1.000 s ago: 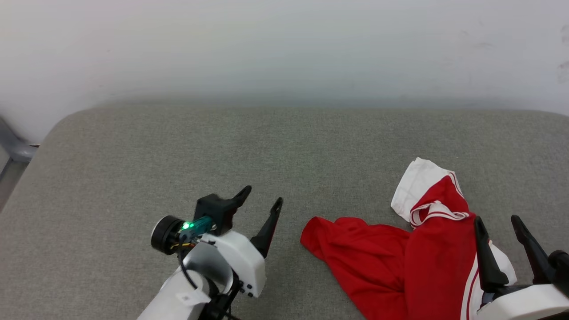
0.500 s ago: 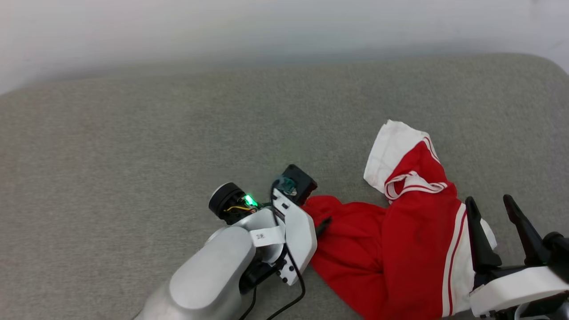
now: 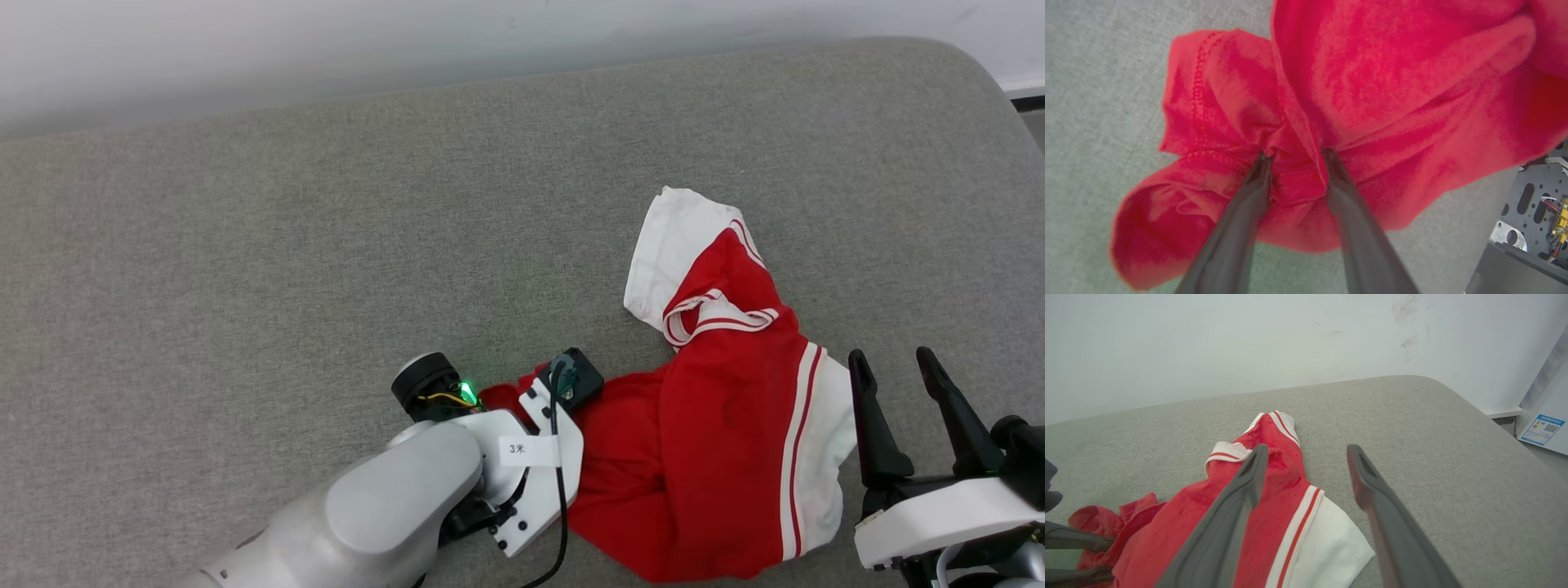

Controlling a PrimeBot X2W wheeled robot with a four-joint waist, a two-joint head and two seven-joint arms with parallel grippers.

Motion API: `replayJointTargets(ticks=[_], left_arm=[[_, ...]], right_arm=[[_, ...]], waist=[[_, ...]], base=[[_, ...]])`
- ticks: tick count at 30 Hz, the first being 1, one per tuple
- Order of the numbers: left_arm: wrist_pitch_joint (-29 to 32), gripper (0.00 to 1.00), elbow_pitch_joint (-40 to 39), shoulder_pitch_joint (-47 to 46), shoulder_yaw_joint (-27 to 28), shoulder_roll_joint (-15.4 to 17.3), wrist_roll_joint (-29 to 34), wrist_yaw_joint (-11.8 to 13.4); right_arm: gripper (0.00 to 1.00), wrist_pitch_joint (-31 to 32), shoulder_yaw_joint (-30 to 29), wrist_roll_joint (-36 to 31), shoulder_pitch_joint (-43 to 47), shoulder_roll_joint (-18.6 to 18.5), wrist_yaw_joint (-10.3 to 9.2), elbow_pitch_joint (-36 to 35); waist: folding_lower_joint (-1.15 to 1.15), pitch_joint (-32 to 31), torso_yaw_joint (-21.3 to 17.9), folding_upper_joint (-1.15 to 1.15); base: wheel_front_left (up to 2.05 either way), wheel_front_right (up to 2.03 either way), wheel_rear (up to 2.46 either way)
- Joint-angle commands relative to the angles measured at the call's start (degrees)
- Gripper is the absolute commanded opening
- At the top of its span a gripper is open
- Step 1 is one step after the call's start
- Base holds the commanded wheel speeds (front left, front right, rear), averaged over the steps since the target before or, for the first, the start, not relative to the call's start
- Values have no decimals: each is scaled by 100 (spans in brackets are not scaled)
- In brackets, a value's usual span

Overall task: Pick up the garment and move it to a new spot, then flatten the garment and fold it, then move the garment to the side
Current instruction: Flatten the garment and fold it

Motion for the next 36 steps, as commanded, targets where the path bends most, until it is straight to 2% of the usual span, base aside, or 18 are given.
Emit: replayJointTargets(ticks=[1, 4, 10, 14, 25, 29, 32, 33, 34, 35, 36], left_arm=[[52, 0, 244, 305, -308, 158, -63, -28], [-442, 0, 352, 47, -135, 176, -22, 9], [-1529, 0, 444, 71, 452, 324, -39, 530], [-1974, 0, 292, 339, 791, 653, -179, 869], [-2380, 0, -829, 1850, 1618, 1821, -890, 2037], [-2456, 0, -1130, 2563, 1840, 1985, -1255, 2448], [-2568, 0, -1286, 2943, 1910, 1876, -1454, 2610], [-2710, 19, -1368, 3148, 1908, 1726, -1558, 2641], [-2724, 55, -1381, 3193, 1892, 1685, -1570, 2627], [-2762, 100, -1402, 3201, 1881, 1671, -1552, 2621], [-2849, 100, -1425, 3180, 1879, 1666, -1474, 2638]], right_arm=[[100, -34, -8, 31, -80, 4, -3, 27], [100, -38, -53, 37, -71, 4, -3, 61], [100, 50, -113, -20, 39, 4, -2, 96], [100, 124, -140, -52, 156, 4, -2, 80], [100, 339, -213, -93, 484, 4, -3, -35], [100, 393, -200, -84, 512, 4, -3, -77], [100, 415, -184, -96, 475, 4, -2, -84], [100, 438, -153, -119, 423, 4, -2, -111], [100, 449, -150, -130, 413, 4, -2, -117], [100, 454, -149, -129, 408, 4, -2, -126], [100, 455, -145, -144, 407, 4, -2, -137]], waist=[[0, -13, 5, 0], [0, -78, 68, 0], [0, -430, 316, 0], [0, -738, 544, 0], [0, -1278, 1228, 0], [0, -1318, 1402, 0], [0, -1319, 1472, 0], [0, -1305, 1497, 0], [0, -1304, 1505, 0], [0, -1308, 1512, 0], [0, -1316, 1516, 0]], base=[[0, 0, 0], [0, 0, 0], [0, 0, 0], [0, 0, 0], [0, 0, 0], [0, 0, 0], [0, 0, 0], [0, 0, 0], [0, 0, 0], [0, 0, 0], [0, 0, 0]])
